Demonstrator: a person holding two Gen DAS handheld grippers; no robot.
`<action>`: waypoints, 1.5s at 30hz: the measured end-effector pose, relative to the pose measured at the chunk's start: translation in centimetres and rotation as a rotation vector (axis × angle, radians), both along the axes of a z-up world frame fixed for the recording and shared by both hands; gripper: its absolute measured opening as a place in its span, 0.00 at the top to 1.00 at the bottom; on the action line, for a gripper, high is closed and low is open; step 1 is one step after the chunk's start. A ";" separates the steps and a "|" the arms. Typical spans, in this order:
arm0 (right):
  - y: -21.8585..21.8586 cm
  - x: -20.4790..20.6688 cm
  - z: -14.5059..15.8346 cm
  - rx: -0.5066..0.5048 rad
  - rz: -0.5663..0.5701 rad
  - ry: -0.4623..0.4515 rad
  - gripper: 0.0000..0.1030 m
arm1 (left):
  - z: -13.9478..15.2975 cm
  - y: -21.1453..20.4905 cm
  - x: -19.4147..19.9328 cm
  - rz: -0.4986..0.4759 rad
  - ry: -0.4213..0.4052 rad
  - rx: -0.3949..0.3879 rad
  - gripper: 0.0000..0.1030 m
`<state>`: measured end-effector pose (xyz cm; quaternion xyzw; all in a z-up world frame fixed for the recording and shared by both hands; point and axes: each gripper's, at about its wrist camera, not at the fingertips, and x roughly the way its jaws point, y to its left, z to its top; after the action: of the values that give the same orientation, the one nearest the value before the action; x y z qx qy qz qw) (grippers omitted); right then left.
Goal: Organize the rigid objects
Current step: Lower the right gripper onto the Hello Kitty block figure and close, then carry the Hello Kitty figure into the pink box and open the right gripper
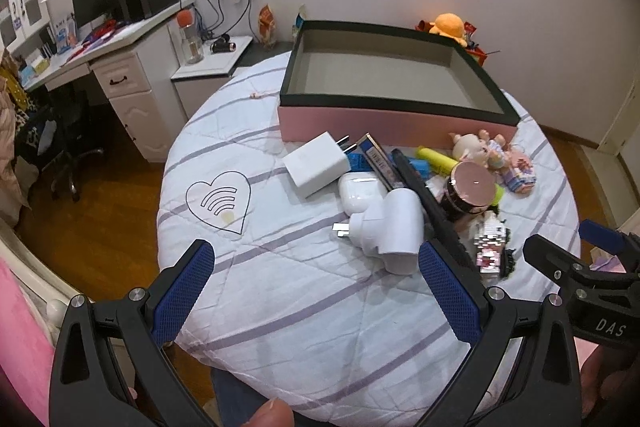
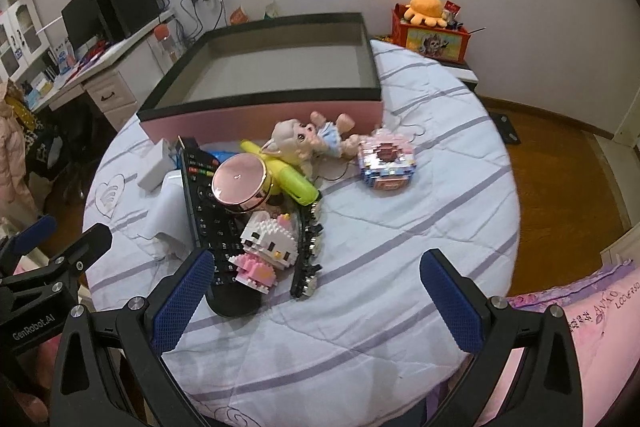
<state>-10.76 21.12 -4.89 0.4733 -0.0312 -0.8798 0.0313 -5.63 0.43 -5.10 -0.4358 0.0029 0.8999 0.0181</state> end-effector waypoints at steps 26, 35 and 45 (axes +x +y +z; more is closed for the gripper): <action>-2.8 -2.9 -4.0 0.017 0.031 -0.081 0.43 | -3.0 -1.1 -2.5 -0.004 -0.054 0.023 0.00; -1.0 -1.5 -2.8 -0.054 0.044 -0.036 0.68 | -3.0 -1.1 -2.3 -0.001 -0.051 0.022 0.00; -1.1 -1.1 -1.5 -0.131 0.072 -0.003 0.68 | -2.2 -1.1 -2.2 0.002 -0.037 0.017 0.00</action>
<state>-11.89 19.97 -6.35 0.4725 -0.0719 -0.8734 0.0937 -7.84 -0.64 -7.31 -0.4522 -0.0056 0.8916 0.0212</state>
